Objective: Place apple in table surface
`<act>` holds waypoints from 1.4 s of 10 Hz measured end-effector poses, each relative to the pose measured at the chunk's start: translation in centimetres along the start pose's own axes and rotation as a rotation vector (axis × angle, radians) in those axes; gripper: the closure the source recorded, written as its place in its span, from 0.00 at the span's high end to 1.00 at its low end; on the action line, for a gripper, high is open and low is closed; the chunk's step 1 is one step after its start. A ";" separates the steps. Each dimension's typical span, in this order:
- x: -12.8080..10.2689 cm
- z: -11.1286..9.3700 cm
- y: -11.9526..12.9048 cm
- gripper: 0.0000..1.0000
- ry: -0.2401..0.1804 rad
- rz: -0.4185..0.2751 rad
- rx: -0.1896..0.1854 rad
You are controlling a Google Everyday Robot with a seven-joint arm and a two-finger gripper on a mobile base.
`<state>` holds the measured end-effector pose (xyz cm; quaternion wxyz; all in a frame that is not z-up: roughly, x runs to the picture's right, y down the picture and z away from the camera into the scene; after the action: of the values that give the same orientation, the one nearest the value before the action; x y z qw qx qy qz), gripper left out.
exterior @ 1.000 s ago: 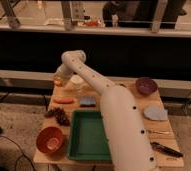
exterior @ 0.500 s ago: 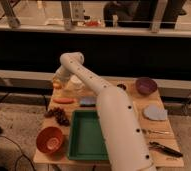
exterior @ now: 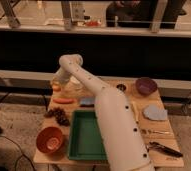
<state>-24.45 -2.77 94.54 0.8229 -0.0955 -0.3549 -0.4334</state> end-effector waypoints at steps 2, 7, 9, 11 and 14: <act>-0.2 0.5 0.2 0.39 -0.009 0.001 -0.006; 0.2 1.4 0.5 0.39 -0.007 -0.013 -0.005; 0.6 1.6 0.7 0.39 -0.003 -0.014 -0.002; 1.0 1.8 1.0 0.39 -0.002 -0.011 -0.001; 1.5 2.2 1.4 0.39 -0.002 -0.006 -0.001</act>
<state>-23.91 -1.86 97.37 0.8212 -0.0953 -0.3555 -0.4361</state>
